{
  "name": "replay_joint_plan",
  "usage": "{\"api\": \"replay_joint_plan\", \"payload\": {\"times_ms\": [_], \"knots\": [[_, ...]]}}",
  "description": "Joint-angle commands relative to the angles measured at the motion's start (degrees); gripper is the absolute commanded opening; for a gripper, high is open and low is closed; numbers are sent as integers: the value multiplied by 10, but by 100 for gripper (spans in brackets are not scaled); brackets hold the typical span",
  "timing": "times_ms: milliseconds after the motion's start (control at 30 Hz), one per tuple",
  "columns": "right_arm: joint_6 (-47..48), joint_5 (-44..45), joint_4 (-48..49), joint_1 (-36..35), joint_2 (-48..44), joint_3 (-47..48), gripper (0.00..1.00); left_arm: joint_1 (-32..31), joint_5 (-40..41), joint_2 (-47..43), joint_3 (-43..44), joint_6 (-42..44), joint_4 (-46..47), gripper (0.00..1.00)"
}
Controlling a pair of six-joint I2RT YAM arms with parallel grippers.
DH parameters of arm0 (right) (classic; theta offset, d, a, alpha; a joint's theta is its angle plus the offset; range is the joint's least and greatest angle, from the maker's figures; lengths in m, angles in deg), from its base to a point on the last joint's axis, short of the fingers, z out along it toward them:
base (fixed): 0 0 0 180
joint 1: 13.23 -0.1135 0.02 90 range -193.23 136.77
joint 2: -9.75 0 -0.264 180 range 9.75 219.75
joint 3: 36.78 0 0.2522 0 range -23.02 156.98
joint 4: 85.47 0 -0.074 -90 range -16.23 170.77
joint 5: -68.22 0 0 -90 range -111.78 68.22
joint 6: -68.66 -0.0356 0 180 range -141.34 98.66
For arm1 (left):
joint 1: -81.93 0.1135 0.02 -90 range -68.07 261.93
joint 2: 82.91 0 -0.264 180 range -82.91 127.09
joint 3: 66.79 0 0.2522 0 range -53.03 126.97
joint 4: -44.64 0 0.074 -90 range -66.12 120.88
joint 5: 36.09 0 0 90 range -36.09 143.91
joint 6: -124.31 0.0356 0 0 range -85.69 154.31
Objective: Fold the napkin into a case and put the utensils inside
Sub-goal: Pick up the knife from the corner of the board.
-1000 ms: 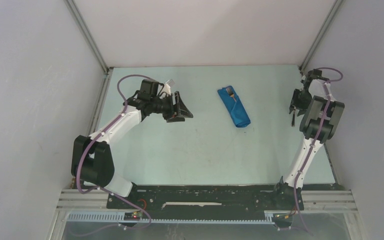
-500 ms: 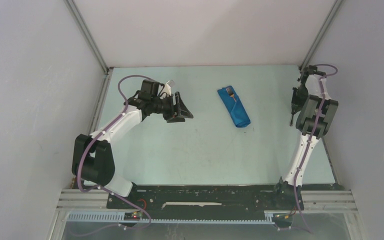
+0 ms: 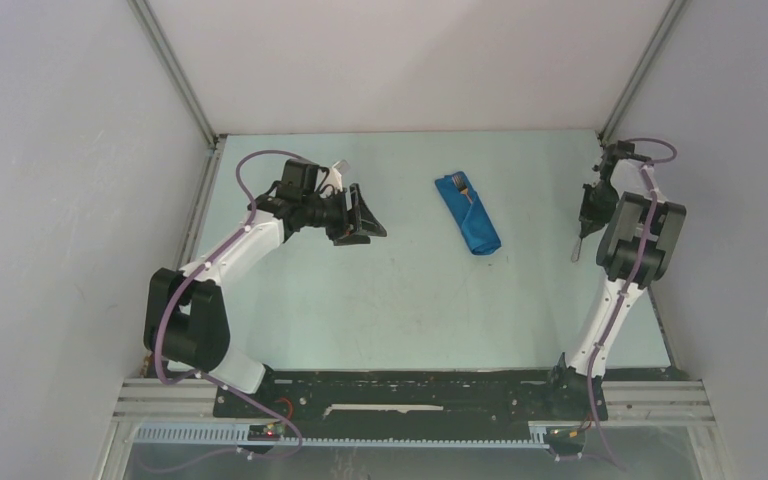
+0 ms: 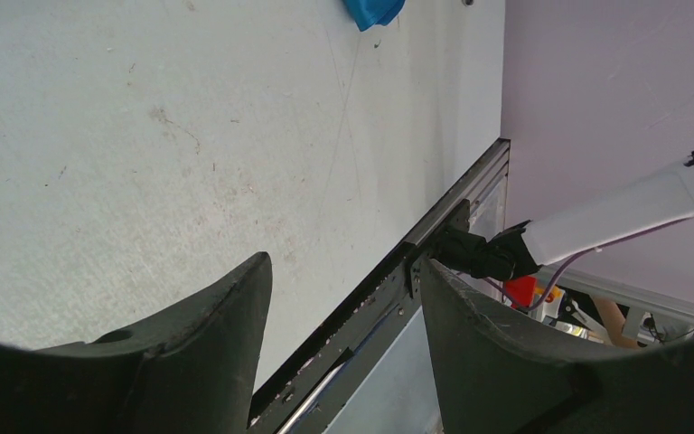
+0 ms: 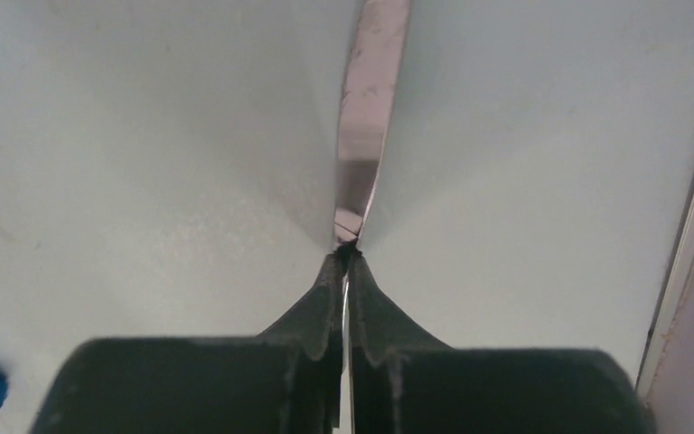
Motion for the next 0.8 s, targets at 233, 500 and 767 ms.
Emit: {"api": "replay_joint_plan", "payload": {"times_ms": [233, 500, 767], "knots": [[-19, -41, 48, -3, -98, -72, 0, 4, -15, -5, -5, -7, 18, 66], [-86, 9, -43, -3, -46, 3, 52, 3, -17, -3, -4, -7, 18, 66], [-104, 36, -153, -14, 45, 120, 65, 3, -20, -3, -4, -8, 18, 66]]}}
